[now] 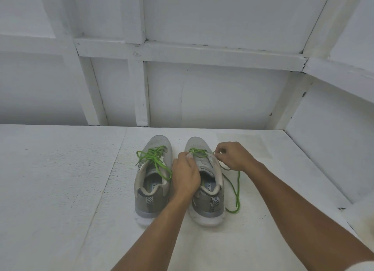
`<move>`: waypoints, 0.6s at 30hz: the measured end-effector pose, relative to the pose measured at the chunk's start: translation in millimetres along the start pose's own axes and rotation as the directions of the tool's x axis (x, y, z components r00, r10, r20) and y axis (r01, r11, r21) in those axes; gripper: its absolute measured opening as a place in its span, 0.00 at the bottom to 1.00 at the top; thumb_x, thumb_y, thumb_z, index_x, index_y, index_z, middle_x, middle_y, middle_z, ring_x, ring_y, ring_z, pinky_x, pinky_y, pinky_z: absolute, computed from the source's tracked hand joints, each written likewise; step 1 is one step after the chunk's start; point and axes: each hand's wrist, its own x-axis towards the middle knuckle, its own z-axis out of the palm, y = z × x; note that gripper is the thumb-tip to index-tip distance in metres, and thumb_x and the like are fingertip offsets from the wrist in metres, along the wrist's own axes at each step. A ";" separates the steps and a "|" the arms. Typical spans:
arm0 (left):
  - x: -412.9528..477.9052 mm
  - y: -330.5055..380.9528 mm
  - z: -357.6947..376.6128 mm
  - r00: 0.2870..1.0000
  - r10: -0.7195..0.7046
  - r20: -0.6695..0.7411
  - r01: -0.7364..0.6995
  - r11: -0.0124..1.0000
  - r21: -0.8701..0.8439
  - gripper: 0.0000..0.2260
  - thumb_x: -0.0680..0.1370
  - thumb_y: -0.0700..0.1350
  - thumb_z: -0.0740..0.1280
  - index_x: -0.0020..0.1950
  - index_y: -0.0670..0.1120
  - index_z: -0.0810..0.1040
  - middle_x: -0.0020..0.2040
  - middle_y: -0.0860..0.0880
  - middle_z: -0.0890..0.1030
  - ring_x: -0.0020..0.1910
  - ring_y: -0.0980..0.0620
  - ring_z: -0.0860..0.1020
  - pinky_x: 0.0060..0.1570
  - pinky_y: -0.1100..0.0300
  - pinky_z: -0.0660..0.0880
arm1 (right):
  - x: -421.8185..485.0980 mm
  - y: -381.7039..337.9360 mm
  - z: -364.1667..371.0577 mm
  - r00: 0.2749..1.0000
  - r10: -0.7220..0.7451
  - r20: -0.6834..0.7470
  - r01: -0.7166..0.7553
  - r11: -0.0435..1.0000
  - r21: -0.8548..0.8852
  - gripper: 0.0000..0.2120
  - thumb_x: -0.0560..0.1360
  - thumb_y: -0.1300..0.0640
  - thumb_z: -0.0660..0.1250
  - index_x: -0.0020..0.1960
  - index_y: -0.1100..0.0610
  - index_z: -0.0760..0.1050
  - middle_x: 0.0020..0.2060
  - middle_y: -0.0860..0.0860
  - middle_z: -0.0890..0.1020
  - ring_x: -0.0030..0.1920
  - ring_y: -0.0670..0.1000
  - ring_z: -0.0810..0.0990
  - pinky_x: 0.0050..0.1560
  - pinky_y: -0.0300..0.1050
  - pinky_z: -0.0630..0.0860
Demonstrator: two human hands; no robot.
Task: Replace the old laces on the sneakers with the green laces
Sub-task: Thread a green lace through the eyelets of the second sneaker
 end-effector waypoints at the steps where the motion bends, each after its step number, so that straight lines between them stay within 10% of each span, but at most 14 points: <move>1: 0.0 -0.5 0.5 1.000 0.001 0.001 -0.001 1.000 0.000 0.14 0.83 0.47 0.53 0.61 0.43 0.74 0.54 0.41 0.77 0.54 0.42 0.74 0.55 0.50 0.71 | -0.1 0.1 -1.2 1.000 -0.009 0.020 0.009 1.000 -0.006 0.07 0.77 0.51 0.67 0.52 0.51 0.80 0.43 0.46 0.76 0.44 0.49 0.75 0.44 0.43 0.71; 12: 0.2 -0.1 2.4 1.000 0.008 -0.013 -0.008 0.999 0.044 0.14 0.83 0.46 0.52 0.61 0.42 0.74 0.55 0.42 0.76 0.55 0.43 0.73 0.54 0.52 0.70 | -7.7 2.1 -30.6 0.977 0.138 -0.163 -0.147 0.988 -0.047 0.04 0.73 0.53 0.64 0.42 0.53 0.75 0.39 0.46 0.78 0.38 0.50 0.76 0.36 0.43 0.70; 18: 11.4 19.0 -4.7 0.995 0.056 0.082 -0.074 0.971 0.228 0.16 0.81 0.46 0.55 0.65 0.45 0.73 0.63 0.42 0.71 0.59 0.42 0.73 0.60 0.51 0.69 | -16.0 0.1 -38.7 0.994 0.106 -0.025 -0.102 0.987 0.121 0.04 0.73 0.57 0.65 0.40 0.53 0.78 0.40 0.49 0.82 0.41 0.52 0.79 0.39 0.43 0.74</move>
